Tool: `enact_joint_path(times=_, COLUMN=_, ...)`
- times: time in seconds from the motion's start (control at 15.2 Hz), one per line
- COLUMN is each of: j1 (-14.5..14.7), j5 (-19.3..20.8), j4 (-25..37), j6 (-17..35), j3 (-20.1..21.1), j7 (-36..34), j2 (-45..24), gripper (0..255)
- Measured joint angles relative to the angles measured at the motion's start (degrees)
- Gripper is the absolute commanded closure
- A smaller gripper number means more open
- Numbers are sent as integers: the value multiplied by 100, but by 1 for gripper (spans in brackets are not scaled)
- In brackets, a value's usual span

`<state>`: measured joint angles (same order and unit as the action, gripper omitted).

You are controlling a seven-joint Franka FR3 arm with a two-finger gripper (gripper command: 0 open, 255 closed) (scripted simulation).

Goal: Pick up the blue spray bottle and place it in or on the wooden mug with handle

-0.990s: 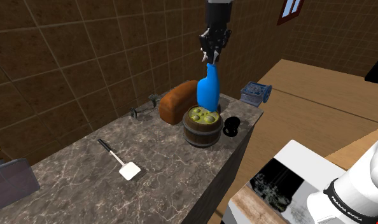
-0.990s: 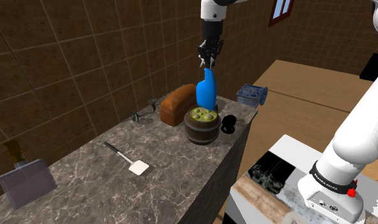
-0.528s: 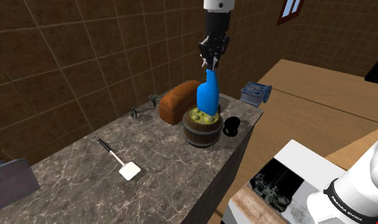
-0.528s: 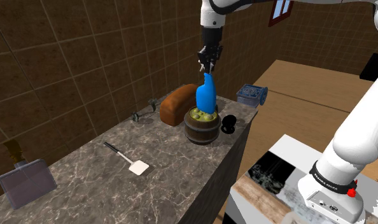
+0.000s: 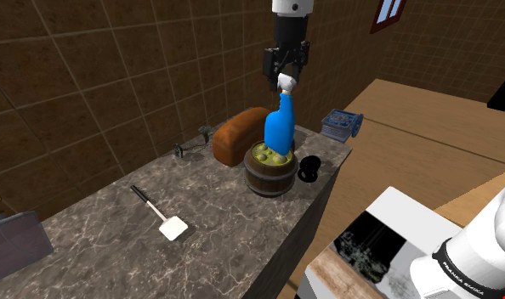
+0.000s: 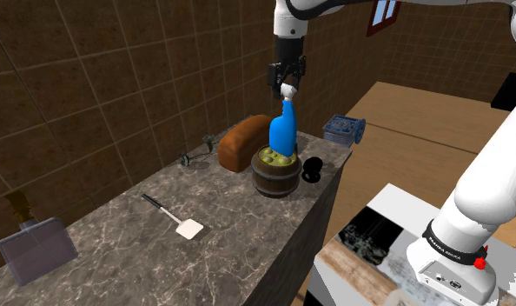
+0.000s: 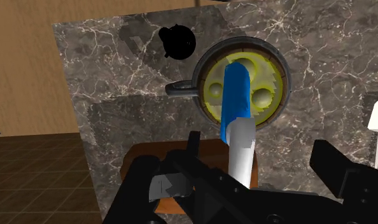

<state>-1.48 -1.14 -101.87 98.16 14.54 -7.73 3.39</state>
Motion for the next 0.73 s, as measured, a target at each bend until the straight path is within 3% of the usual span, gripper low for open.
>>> enact_joint_path(times=0.13, j1=0, j5=0, j4=0, j6=0, j3=0, j7=0, j2=0, gripper=0)
enact_joint_path(times=0.46, j1=-7, j5=23, j4=748, j6=-663, j3=-6, j7=-3, j2=-81, gripper=0)
enact_joint_path(times=0.73, j1=2, j5=33, j4=875, j6=-750, j3=5, j7=-24, j2=-127, gripper=0)
